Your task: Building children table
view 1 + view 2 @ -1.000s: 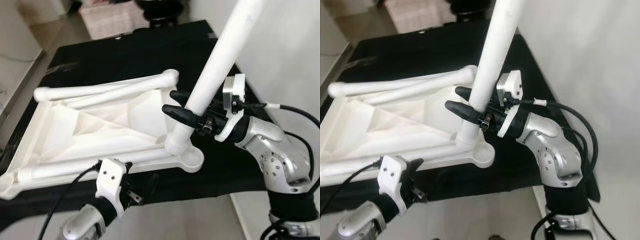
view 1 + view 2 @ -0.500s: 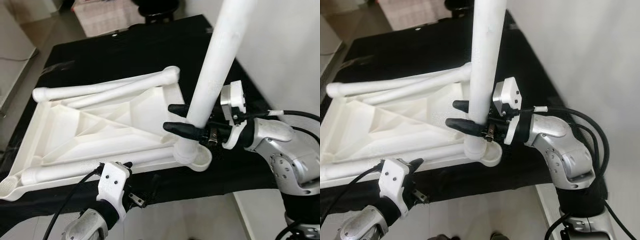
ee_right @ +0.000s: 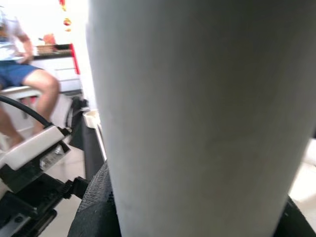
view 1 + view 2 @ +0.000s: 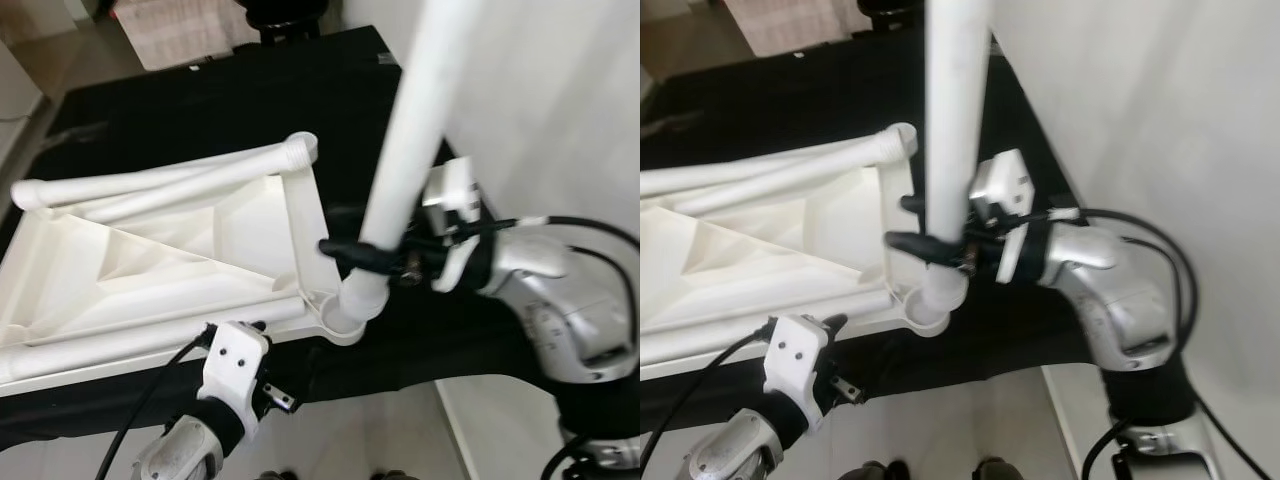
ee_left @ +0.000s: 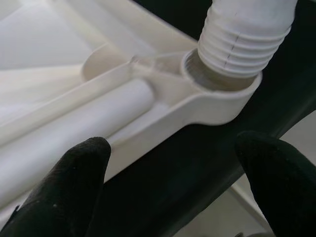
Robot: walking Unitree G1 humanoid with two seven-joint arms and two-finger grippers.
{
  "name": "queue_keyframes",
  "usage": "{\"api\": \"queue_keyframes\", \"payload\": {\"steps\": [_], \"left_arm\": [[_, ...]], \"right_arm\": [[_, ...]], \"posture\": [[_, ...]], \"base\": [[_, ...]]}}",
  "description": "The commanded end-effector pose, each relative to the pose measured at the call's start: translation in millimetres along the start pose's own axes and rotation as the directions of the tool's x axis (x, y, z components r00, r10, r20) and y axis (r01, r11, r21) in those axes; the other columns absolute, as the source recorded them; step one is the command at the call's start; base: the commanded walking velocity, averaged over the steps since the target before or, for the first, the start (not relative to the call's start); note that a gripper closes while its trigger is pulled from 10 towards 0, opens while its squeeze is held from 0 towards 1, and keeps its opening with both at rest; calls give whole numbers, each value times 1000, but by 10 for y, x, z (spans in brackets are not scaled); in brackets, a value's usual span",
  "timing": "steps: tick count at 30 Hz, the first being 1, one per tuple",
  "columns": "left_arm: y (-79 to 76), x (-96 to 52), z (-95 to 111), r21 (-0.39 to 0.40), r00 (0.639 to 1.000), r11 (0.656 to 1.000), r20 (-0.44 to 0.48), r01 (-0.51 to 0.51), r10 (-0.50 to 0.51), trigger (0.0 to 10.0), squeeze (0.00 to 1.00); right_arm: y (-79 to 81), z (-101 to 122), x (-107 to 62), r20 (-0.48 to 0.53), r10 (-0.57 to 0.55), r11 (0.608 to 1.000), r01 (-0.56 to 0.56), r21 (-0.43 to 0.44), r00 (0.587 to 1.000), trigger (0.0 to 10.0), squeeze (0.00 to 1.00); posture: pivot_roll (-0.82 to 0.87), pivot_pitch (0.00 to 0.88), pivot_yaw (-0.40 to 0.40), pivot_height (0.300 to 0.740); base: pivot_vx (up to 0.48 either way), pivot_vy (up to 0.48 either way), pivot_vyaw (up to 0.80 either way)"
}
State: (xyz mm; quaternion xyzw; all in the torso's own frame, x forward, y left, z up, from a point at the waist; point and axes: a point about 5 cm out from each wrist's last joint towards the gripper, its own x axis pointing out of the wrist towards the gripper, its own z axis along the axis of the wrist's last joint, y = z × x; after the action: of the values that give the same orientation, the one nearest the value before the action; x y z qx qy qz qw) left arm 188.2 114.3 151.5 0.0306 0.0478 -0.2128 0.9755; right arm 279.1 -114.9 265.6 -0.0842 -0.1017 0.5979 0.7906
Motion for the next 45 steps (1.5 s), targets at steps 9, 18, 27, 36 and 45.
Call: {"api": "queue_keyframes", "payload": {"steps": [9, 18, 27, 36, 45], "left_arm": [[54, -75, -80, 53, 996, 997, -64, -56, 59, 10000, 0], [14, -119, -30, 33, 998, 999, -62, -15, 17, 10000, 0], [-342, -357, -3, -16, 933, 936, -76, 352, -352, 10000, 0], [-185, -349, -26, 63, 983, 985, -91, 163, -157, 10000, 0], [-192, -373, 33, 107, 981, 976, -64, 190, -184, 10000, 0]], "right_arm": [[22, -14, 73, -4, 31, 999, -32, -21, 999, 10000, 0], [-6, -5, 95, 7, 30, 999, -30, -22, 1000, 10000, 0], [10, 121, 7, 103, 148, 988, -152, 35, 984, 10000, 0], [-85, 123, -138, 43, 254, 967, -255, 18, 966, 10000, 0], [-348, 234, -410, 6, 194, 981, -194, -29, 981, 10000, 0]], "posture": [[-62, 237, 84, 740], [-32, 241, 93, 740], [-21, 247, 86, 740], [1, 279, 87, 740], [11, 319, 107, 740]], "base": [[0, 0, 0], [0, 248, 0], [0, 0, 0], [0, 0, 0], [0, 0, 0]]}}
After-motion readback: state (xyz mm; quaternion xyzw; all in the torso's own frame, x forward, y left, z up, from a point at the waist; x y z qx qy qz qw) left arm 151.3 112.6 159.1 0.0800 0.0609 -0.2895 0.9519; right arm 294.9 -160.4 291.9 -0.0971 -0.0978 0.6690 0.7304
